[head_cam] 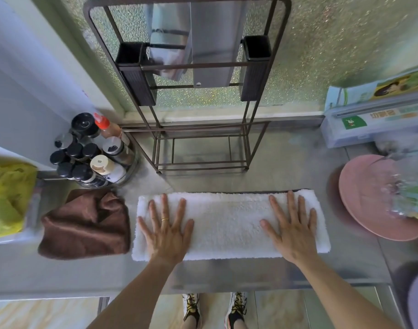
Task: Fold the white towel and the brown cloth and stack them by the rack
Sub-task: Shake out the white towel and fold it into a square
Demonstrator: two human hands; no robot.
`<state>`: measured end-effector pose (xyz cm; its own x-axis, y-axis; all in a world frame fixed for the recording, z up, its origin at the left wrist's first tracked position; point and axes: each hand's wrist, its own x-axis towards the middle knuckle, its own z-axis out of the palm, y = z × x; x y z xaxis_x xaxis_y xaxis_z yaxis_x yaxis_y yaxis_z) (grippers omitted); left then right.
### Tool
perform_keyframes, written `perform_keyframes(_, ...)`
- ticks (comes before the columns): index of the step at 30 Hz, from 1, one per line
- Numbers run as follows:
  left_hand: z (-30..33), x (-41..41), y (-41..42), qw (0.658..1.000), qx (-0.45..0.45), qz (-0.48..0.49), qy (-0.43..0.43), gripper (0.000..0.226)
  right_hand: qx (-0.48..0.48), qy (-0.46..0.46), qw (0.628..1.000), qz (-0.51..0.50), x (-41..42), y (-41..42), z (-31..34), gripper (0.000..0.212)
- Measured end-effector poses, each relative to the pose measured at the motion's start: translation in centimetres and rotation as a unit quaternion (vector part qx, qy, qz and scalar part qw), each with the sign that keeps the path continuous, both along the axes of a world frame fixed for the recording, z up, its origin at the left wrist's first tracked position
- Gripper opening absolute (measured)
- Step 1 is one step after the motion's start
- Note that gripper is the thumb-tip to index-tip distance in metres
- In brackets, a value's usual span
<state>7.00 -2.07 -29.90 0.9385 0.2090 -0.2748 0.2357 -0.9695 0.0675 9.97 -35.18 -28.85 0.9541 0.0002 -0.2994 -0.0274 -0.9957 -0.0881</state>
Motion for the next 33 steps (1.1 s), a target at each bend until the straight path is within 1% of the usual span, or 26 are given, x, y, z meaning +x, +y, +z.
perform_keyframes(1, 0.7, -0.1, -0.4, 1.0, -0.006, 0.001, -0.012, 0.067, 0.011, -0.013, 1.0, -0.014, -0.4, -0.3, 0.4, 0.076)
perform_keyframes(2, 1.4, -0.3, -0.8, 0.999, -0.01, -0.007, -0.033, 0.068, 0.024, -0.033, 0.998, -0.055, -0.9, -0.5, 1.0, 0.078)
perform_keyframes(3, 2.0, -0.6, -1.5, 0.998, -0.016, -0.027, -0.056, 0.067, 0.039, -0.06, 0.99, -0.121, -1.6, -0.8, 1.4, 0.08)
perform_keyframes(4, 2.7, -0.8, -2.5, 0.995, -0.025, -0.061, -0.076, 0.066, 0.06, -0.082, 0.974, -0.201, -2.5, -1.3, 1.7, 0.083)
perform_keyframes(6, 3.7, -0.9, -5.0, 0.982, -0.047, -0.154, -0.1, 0.063, 0.113, -0.099, 0.924, -0.352, -3.9, -2.2, 2.4, 0.088)
perform_keyframes(8, 3.5, -0.2, -7.5, 0.966, -0.057, -0.231, -0.099, 0.06, 0.152, -0.08, 0.878, -0.447, -4.7, -3.1, 2.5, 0.086)
perform_keyframes(10, 2.2, 0.8, -9.5, 0.96, -0.054, -0.266, -0.075, 0.058, 0.174, -0.061, 0.859, -0.478, -4.9, -3.7, 2.5, 0.078)
perform_keyframes(11, 1.6, 1.2, -10.2, 0.961, -0.049, -0.264, -0.06, 0.057, 0.196, -0.059, 0.848, -0.489, -4.9, -4.1, 2.0, 0.072)
perform_keyframes(14, 0.8, 2.2, -11.4, 0.97, -0.046, -0.239, -0.013, 0.058, 0.285, -0.06, 0.796, -0.531, -4.3, -3.8, 2.4, 0.056)
perform_keyframes(16, 1.5, 1.9, -11.4, 0.971, -0.085, -0.224, -0.011, 0.058, 0.324, -0.06, 0.775, -0.539, -4.0, -3.2, 3.2, 0.052)
perform_keyframes(17, 1.8, 1.6, -11.1, 0.971, -0.118, -0.21, -0.018, 0.058, 0.337, -0.068, 0.775, -0.531, -3.8, -2.4, 3.9, 0.05)
perform_keyframes(19, 2.7, 0.9, -9.8, 0.969, -0.181, -0.163, -0.038, 0.057, 0.343, -0.097, 0.792, -0.495, -3.3, 0.6, 5.7, 0.042)
perform_keyframes(20, 3.1, 0.5, -9.0, 0.967, -0.208, -0.138, -0.046, 0.056, 0.348, -0.111, 0.805, -0.467, -3.1, 2.2, 6.7, 0.037)
perform_keyframes(22, 4.4, -0.3, -6.8, 0.961, -0.254, -0.089, -0.056, 0.055, 0.355, -0.132, 0.839, -0.39, -3.0, 6.4, 8.4, 0.034)
perform_keyframes(24, 6.3, -1.0, -4.3, 0.948, -0.308, -0.041, -0.072, 0.053, 0.367, -0.144, 0.864, -0.314, -3.2, 11.0, 9.4, 0.032)
perform_keyframes(26, 8.0, -1.1, -2.0, 0.913, -0.396, 0.05, -0.084, 0.051, 0.374, -0.154, 0.883, -0.236, -3.5, 15.8, 10.0, 0.029)
perform_keyframes(27, 8.8, -1.0, -0.8, 0.885, -0.445, 0.113, -0.082, 0.051, 0.378, -0.158, 0.89, -0.2, -3.7, 18.1, 10.2, 0.028)
perform_keyframes(28, 9.6, -0.8, 0.4, 0.843, -0.5, 0.18, -0.079, 0.049, 0.386, -0.158, 0.893, -0.167, -3.9, 20.3, 9.9, 0.028)
perform_keyframes(30, 10.2, -0.3, 2.8, 0.744, -0.593, 0.302, -0.058, 0.037, 0.386, -0.139, 0.906, -0.105, -4.5, 24.0, 9.2, 0.031)
perform_keyframes(31, 10.2, -0.1, 3.9, 0.72, -0.605, 0.337, -0.048, 0.033, 0.367, -0.121, 0.92, -0.067, -4.9, 25.5, 8.6, 0.033)
perform_keyframes(32, 9.8, -0.1, 5.1, 0.724, -0.592, 0.352, -0.035, 0.032, 0.344, -0.1, 0.933, -0.025, -5.4, 26.7, 7.7, 0.036)
perform_keyframes(33, 9.2, -0.2, 6.1, 0.753, -0.558, 0.348, -0.023, 0.033, 0.316, -0.077, 0.946, 0.014, -5.9, 27.6, 6.9, 0.038)
